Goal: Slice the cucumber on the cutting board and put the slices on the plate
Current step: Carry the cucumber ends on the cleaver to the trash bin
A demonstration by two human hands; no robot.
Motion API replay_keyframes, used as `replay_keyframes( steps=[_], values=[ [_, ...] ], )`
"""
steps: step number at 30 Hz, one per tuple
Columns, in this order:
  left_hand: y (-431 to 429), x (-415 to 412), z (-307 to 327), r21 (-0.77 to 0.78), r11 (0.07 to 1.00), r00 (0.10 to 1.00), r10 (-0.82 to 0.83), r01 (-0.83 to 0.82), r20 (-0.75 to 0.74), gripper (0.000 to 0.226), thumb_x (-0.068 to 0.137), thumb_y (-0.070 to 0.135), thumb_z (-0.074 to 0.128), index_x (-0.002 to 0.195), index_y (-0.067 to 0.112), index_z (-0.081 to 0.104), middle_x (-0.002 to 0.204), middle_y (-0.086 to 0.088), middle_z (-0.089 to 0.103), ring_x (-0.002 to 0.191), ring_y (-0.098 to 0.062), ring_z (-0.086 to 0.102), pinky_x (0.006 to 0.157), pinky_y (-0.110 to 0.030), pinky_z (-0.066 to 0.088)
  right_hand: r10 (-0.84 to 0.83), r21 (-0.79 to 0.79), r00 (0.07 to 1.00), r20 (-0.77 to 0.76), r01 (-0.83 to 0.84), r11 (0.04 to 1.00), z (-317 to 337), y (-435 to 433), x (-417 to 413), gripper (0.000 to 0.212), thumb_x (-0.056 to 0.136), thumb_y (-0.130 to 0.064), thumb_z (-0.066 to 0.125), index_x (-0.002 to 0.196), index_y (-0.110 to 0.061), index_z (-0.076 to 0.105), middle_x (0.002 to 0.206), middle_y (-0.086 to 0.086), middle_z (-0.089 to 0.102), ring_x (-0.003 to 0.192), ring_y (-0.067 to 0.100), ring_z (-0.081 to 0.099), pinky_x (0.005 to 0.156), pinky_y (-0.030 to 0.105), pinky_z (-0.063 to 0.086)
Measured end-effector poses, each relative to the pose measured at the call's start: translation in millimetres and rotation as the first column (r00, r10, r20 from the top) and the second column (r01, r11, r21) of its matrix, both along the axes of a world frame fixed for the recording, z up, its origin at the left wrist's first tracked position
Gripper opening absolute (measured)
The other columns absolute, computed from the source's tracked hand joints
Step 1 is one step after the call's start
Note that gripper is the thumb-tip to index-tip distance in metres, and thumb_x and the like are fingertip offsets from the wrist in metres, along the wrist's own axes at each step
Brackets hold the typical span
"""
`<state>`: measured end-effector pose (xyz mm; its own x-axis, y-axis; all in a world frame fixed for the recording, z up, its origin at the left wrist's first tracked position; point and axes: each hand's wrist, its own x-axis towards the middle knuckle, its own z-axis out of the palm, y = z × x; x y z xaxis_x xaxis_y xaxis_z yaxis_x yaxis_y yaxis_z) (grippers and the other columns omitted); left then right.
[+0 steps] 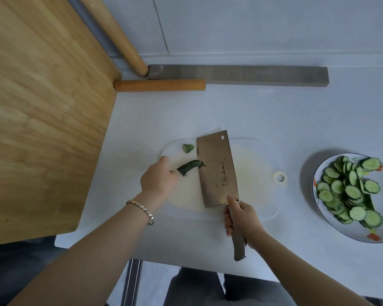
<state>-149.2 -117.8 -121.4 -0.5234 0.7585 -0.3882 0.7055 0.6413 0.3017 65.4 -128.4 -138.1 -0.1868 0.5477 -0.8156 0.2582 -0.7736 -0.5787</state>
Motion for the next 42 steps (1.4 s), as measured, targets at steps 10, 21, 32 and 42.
replay_keyframes(
  steps=[10,21,32,42],
  values=[
    [28.7,-3.6,-16.9,0.292,0.941,0.914,-0.263,0.172,0.31,0.043,0.098,0.026,0.032,0.14,0.019,0.027,0.154,-0.002,0.016,0.142,-0.013,0.009,0.113,-0.027,0.009,0.038,-0.015,0.999,0.01,-0.038,0.999,3.5,0.4,-24.0,0.036,0.098,-0.026,0.044,0.07,-0.004,0.049,0.046,0.007,0.046,0.033,0.018,0.041,0.037,0.024,0.041],
    [13.2,13.1,-39.8,0.489,0.861,0.959,-0.239,0.139,0.15,0.039,0.09,0.031,0.048,0.127,0.017,0.049,0.134,-0.014,0.042,0.13,-0.024,0.033,0.104,-0.026,0.028,0.0,-0.018,1.0,-0.029,0.0,1.0,-0.4,-12.2,-56.2,0.037,0.097,-0.024,0.045,0.066,-0.004,0.047,0.042,0.005,0.046,0.031,0.019,0.04,0.036,0.025,0.039],
    [36.7,74.6,-3.7,0.596,0.777,0.933,-0.339,0.203,0.124,0.031,0.094,0.009,0.041,0.122,0.015,0.053,0.136,-0.012,0.04,0.14,-0.029,0.018,0.111,-0.034,0.027,-0.179,-0.003,0.983,-0.03,0.179,0.984,47.7,-10.2,-17.4,0.032,0.096,-0.022,0.043,0.069,-0.006,0.045,0.042,0.005,0.041,0.033,0.019,0.036,0.038,0.024,0.037],
    [15.4,218.2,45.4,0.663,0.617,0.743,-0.655,0.423,0.135,0.033,0.093,0.014,0.036,0.121,0.017,0.052,0.137,-0.011,0.04,0.14,-0.029,0.017,0.112,-0.037,0.026,-0.37,0.167,0.925,0.081,0.353,0.921,107.7,-64.8,110.0,0.036,0.098,-0.025,0.042,0.068,-0.004,0.046,0.041,0.008,0.043,0.031,0.023,0.039,0.039,0.026,0.039]
  ],
)
